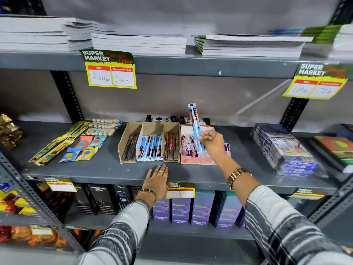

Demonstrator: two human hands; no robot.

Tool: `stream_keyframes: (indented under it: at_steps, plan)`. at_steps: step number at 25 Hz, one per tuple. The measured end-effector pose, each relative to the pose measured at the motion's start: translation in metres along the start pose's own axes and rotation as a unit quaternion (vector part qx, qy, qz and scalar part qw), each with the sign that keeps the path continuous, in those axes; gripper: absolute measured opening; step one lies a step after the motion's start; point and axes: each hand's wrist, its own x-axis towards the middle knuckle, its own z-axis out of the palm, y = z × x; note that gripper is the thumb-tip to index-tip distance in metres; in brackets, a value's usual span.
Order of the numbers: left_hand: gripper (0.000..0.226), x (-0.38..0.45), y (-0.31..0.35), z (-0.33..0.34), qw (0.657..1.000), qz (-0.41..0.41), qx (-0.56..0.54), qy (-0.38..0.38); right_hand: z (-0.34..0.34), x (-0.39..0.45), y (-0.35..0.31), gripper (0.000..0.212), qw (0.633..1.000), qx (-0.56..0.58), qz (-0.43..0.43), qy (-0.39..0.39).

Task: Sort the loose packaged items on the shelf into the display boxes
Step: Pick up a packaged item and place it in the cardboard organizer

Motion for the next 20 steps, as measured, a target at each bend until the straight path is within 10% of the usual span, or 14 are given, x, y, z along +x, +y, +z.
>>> stream_keyframes:
  at_steps: [20]
  plan:
    - [0.060, -0.035, -0.106, 0.019, 0.995, -0.063, -0.003, 0.081, 0.170, -0.029, 0.008, 0.024, 0.938, -0.337, -0.040, -0.066]
